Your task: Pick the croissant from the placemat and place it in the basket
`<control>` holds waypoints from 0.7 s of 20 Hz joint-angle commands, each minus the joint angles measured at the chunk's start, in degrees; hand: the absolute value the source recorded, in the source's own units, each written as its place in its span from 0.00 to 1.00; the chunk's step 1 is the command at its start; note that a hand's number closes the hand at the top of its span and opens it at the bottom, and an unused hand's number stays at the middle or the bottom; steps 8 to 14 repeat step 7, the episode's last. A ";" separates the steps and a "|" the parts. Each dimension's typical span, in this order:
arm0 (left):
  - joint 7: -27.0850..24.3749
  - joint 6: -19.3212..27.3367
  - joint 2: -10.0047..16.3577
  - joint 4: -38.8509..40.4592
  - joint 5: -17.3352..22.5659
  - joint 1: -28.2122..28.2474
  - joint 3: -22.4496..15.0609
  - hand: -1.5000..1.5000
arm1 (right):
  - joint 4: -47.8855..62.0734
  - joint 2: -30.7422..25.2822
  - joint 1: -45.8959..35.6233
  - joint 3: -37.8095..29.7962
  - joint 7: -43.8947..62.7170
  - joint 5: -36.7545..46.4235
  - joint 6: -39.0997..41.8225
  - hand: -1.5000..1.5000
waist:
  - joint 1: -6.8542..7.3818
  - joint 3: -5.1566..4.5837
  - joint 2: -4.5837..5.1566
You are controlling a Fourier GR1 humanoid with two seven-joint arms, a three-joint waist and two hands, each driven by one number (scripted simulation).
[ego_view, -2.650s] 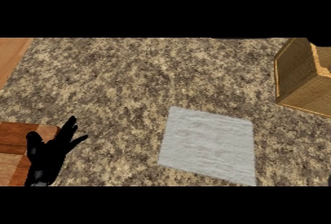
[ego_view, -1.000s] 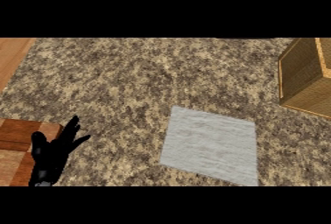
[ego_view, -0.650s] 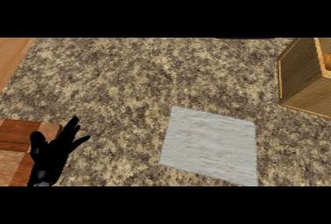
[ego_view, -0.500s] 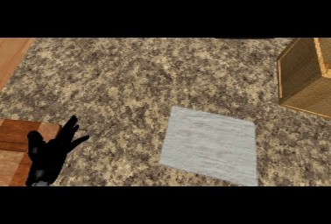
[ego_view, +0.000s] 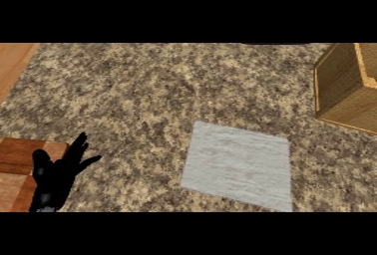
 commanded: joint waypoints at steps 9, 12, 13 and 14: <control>1.46 0.17 -1.44 4.99 -1.16 0.97 -0.47 0.50 | -3.18 -6.57 10.46 -9.00 -1.01 -8.33 3.92 0.00 | -1.32 -0.61 0.38; 1.46 0.17 -1.44 4.99 -1.16 0.97 -0.47 0.50 | -3.18 -6.57 10.46 -9.00 -1.01 -8.33 3.92 0.00 | -1.32 -0.61 0.38; 1.46 0.17 -1.44 4.99 -1.16 0.97 -0.47 0.50 | -3.18 -6.57 10.46 -9.00 -1.01 -8.33 3.92 0.00 | -1.32 -0.61 0.38; 1.46 0.17 -1.44 4.99 -1.16 0.97 -0.47 0.50 | -3.18 -6.57 10.46 -9.00 -1.01 -8.33 3.92 0.00 | -1.32 -0.61 0.38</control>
